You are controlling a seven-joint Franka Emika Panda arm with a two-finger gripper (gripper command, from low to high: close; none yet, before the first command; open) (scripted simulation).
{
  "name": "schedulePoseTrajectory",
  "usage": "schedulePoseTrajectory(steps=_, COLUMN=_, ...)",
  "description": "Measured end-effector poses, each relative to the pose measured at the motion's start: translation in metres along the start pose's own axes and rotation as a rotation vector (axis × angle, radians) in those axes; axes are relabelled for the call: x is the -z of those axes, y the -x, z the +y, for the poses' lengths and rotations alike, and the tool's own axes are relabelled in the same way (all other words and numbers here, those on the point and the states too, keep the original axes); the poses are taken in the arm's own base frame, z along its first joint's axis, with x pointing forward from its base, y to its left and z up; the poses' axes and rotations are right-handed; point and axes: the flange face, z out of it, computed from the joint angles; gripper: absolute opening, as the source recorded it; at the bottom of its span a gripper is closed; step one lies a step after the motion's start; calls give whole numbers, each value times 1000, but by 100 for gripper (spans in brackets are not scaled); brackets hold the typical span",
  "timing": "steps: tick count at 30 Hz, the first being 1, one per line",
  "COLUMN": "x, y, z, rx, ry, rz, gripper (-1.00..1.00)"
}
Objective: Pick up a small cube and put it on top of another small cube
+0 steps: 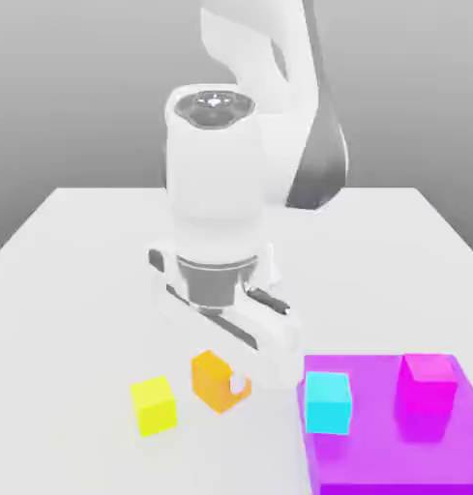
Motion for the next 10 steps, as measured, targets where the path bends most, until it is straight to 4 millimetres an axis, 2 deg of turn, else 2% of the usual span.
schedulePoseTrajectory(steps=2, x=12, y=39, z=5, rx=106, ry=4, rz=3, gripper=-100)
schedulePoseTrajectory(steps=4, x=-1, y=45, z=6, rx=128, ry=5, rz=7, gripper=-100)
schedulePoseTrajectory(steps=7, x=-37, y=46, z=7, rx=132, ry=5, rz=7, gripper=-100)
schedulePoseTrajectory(steps=8, x=-43, y=47, z=8, rx=133, ry=5, rz=6, gripper=100)
schedulePoseTrajectory(steps=10, x=-43, y=47, z=8, rx=134, ry=5, rz=6, gripper=100)
